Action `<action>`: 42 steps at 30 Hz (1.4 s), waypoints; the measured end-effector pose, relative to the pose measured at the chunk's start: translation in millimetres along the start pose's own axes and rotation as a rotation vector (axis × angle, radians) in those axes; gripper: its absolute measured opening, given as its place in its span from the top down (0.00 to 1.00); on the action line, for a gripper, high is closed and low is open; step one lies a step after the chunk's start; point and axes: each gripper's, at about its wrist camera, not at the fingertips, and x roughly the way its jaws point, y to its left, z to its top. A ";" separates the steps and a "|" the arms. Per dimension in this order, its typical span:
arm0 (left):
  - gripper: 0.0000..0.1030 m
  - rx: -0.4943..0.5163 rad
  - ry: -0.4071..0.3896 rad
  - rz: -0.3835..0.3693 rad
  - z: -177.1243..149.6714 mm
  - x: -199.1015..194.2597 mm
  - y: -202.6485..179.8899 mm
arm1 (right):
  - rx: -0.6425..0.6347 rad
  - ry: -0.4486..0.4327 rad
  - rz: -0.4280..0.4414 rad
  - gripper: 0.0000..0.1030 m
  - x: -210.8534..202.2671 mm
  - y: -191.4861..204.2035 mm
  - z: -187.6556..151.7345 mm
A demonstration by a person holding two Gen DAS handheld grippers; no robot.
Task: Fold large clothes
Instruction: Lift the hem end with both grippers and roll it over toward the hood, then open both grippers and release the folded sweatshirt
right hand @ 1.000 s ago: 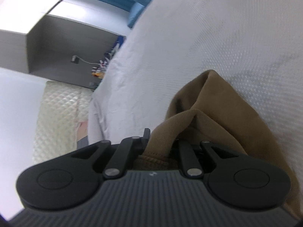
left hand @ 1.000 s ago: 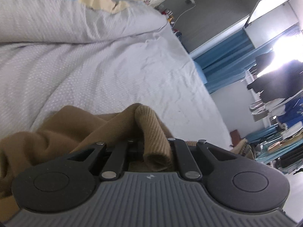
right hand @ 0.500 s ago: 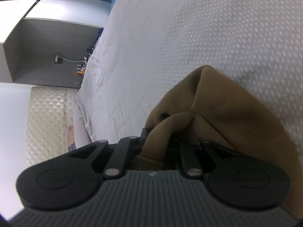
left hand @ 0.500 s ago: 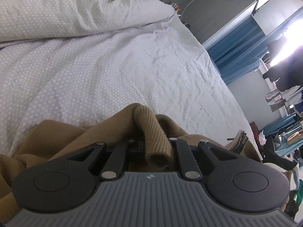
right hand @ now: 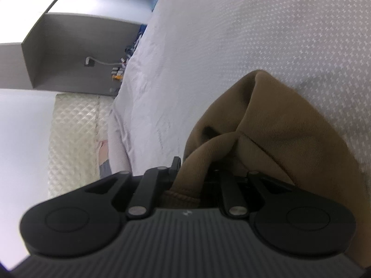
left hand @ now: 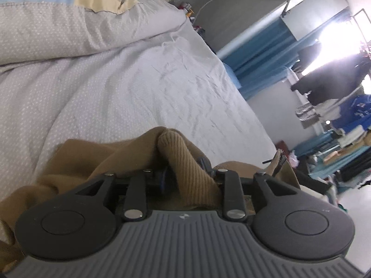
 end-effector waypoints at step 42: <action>0.28 0.330 -0.026 0.049 -80.9 -35.2 -56.0 | -0.171 -0.141 -0.072 0.20 -86.9 14.2 -31.2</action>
